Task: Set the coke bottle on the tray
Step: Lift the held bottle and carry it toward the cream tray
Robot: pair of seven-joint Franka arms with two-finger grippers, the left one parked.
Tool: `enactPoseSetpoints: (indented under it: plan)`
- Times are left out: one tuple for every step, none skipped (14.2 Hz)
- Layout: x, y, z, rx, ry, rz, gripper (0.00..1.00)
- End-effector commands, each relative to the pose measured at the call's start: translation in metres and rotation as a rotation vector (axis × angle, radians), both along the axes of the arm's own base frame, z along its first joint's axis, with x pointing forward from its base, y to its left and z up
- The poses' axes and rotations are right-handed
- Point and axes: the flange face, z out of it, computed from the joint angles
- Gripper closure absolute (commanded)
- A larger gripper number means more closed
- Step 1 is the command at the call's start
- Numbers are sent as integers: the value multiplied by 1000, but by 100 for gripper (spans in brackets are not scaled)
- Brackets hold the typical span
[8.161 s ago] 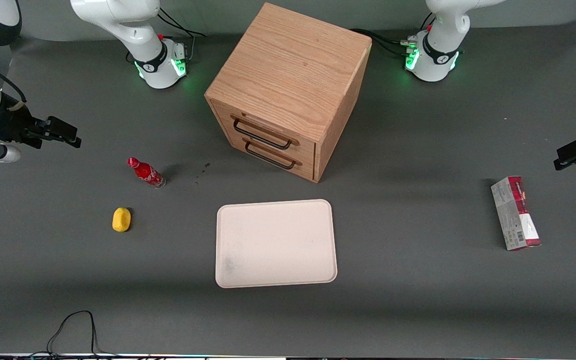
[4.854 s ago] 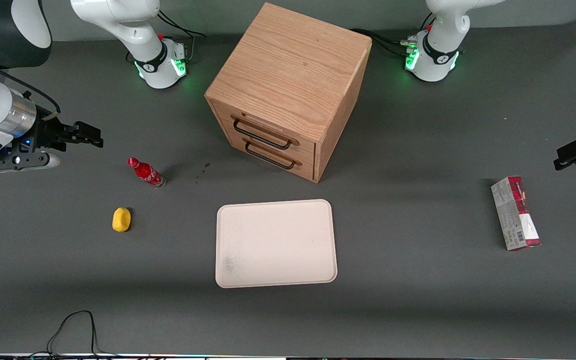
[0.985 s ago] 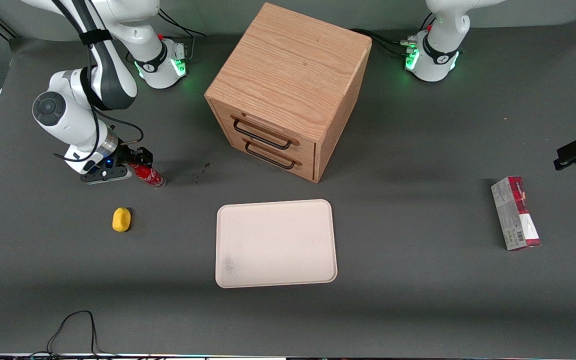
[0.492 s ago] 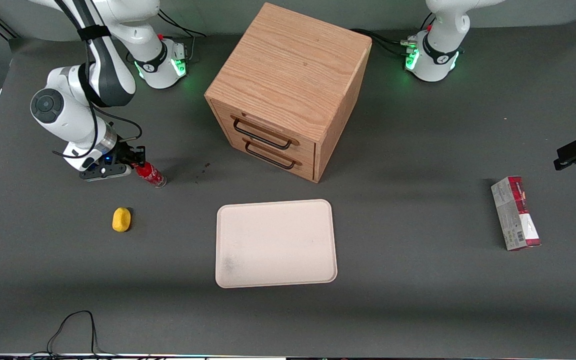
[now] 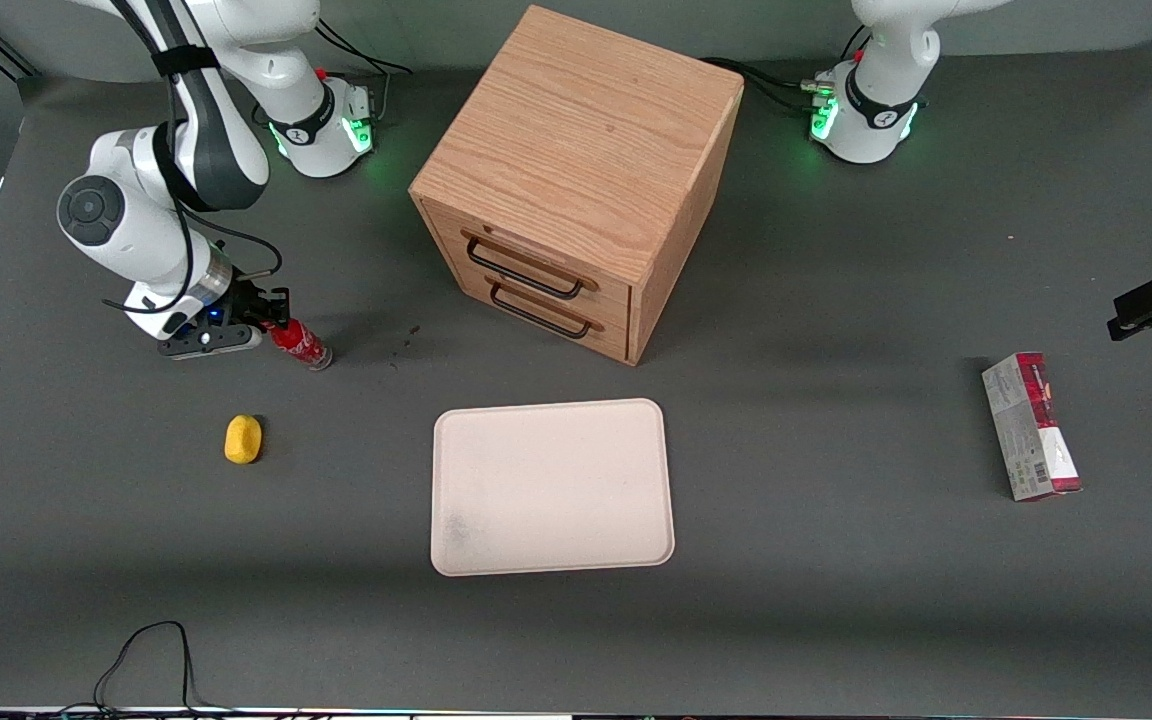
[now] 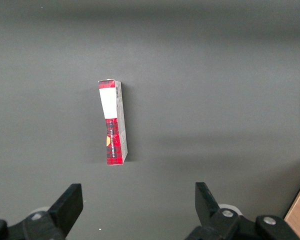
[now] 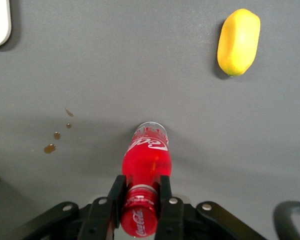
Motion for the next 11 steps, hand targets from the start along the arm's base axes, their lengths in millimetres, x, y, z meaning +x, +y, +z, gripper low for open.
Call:
enactPoseSetpoints:
  plan:
    - [18,2,65,-1,20,-7,100]
    - [28,2,88,-2,35,-9,100]
    - [37,3,110,-4,49,-16,100]
    - [47,3,129,-5,61,-21,100]
    - [59,4,150,-5,70,-20,100]
    - [70,5,170,-6,84,-20,100]
    - [81,5,191,-6,98,-21,100]
    - [93,5,209,-7,113,-20,100]
    - [106,6,224,-7,124,-20,100]
    - [117,8,234,-7,130,-18,100]
    - [126,9,239,-6,131,-20,100]
